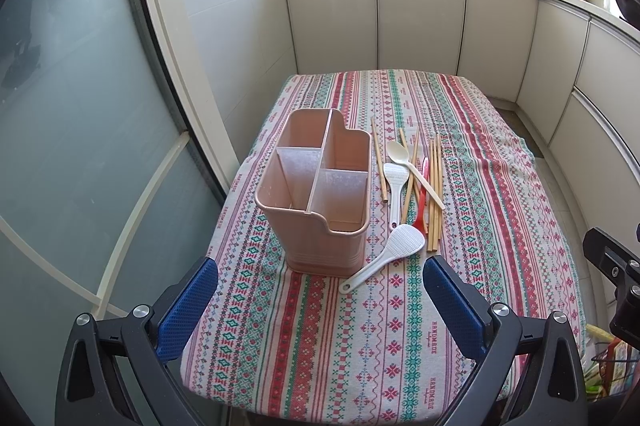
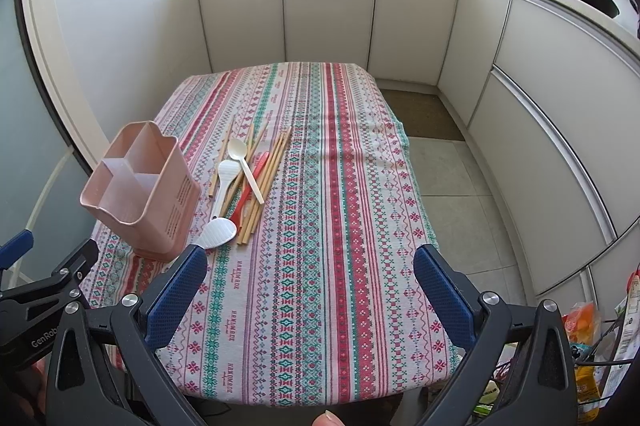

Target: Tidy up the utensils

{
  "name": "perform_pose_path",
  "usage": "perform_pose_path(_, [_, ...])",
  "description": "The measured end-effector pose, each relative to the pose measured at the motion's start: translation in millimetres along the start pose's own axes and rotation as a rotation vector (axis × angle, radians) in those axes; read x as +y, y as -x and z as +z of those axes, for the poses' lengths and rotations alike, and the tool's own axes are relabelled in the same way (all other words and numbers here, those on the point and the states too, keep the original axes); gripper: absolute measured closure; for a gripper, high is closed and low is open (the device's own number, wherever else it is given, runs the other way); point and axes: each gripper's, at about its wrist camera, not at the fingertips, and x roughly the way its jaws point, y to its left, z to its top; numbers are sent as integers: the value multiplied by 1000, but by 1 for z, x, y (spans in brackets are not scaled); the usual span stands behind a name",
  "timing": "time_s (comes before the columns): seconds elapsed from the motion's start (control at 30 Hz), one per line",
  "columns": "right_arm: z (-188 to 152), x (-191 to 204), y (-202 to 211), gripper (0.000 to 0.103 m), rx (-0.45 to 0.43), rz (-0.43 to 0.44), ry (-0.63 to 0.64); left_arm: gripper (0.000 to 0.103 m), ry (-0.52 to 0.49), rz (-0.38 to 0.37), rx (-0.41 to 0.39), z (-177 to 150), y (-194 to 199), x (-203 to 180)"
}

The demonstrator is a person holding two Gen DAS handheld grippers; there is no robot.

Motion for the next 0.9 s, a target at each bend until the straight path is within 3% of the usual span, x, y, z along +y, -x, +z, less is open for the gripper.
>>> perform_pose_path(0.9, [0,2,0,0,-1,0,-1,0,0,5,-6,2,2,1])
